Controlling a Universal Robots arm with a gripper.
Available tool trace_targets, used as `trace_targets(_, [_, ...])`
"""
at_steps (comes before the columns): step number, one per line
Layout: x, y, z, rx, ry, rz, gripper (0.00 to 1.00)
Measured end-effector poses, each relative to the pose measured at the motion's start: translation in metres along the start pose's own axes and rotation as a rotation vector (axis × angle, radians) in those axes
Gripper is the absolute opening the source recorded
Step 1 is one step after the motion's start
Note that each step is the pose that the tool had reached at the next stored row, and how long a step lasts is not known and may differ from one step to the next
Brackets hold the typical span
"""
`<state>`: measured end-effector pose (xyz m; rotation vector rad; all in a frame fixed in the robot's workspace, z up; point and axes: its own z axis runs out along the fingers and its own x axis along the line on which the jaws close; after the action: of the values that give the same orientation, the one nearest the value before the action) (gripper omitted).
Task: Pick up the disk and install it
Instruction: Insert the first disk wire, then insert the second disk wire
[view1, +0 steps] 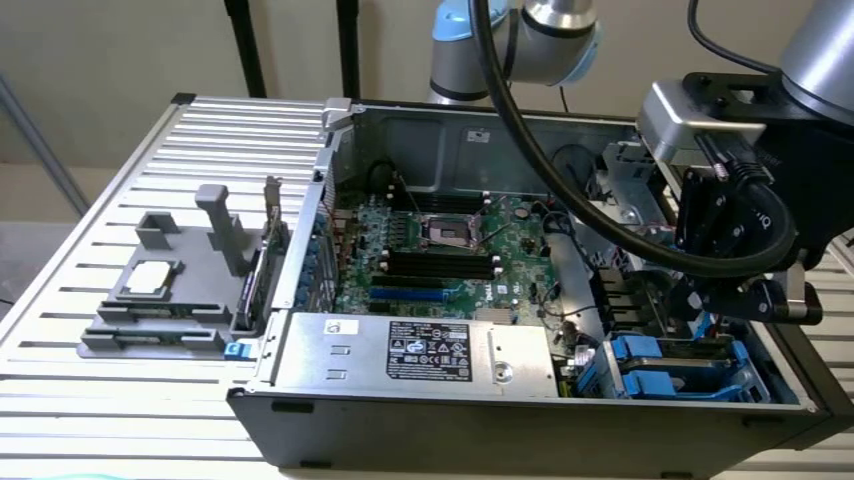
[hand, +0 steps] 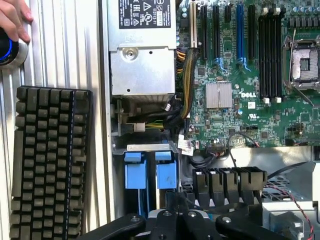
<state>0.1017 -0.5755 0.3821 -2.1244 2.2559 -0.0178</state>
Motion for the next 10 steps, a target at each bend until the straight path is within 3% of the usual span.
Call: trace_targets(10, [0.0,0.0,-0.0001,0.0,0.0001,0.0,0.11])
